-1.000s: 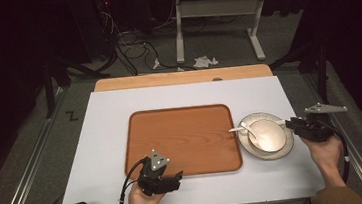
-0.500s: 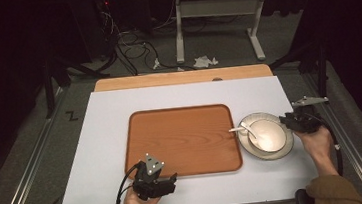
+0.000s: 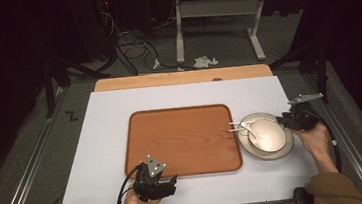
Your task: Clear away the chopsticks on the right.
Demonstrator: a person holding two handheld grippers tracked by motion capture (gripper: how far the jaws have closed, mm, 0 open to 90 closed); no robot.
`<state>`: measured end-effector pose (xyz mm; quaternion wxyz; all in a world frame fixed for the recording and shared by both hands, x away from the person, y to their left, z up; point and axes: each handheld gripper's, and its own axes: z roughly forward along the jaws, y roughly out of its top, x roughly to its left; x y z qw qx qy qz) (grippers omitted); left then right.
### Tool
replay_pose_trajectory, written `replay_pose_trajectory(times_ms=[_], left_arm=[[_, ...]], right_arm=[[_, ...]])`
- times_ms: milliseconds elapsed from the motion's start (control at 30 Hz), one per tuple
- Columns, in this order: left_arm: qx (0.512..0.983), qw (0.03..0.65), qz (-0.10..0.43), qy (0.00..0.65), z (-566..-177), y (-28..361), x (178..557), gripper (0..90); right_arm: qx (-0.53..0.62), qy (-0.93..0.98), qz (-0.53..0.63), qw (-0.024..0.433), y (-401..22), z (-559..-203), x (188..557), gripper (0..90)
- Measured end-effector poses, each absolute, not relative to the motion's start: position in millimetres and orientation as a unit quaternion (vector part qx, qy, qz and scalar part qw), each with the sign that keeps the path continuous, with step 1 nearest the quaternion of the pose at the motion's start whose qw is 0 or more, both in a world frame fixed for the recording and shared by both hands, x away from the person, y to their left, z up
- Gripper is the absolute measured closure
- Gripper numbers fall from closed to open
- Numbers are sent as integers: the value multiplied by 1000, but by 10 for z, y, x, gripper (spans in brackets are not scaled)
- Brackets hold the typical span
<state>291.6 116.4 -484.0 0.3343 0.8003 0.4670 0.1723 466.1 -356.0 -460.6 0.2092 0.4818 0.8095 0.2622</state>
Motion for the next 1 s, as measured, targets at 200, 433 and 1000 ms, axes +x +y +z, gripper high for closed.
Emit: replay_pose_trajectory(times_ms=[200, 433, 1000], left_arm=[[800, 335, 171, 468, -4839, 1178, 2920, 269], [801, 335, 168, 468, -4849, 1171, 2922, 269], [801, 333, 165, 469, -4862, 1183, 2939, 267]], right_arm=[[475, 819, 258, 192, -3568, -4596, 4672, 688], [462, 830, 261, 170, -3558, -4582, 4664, 732], [464, 835, 262, 137, -3601, -4632, 4752, 750]])
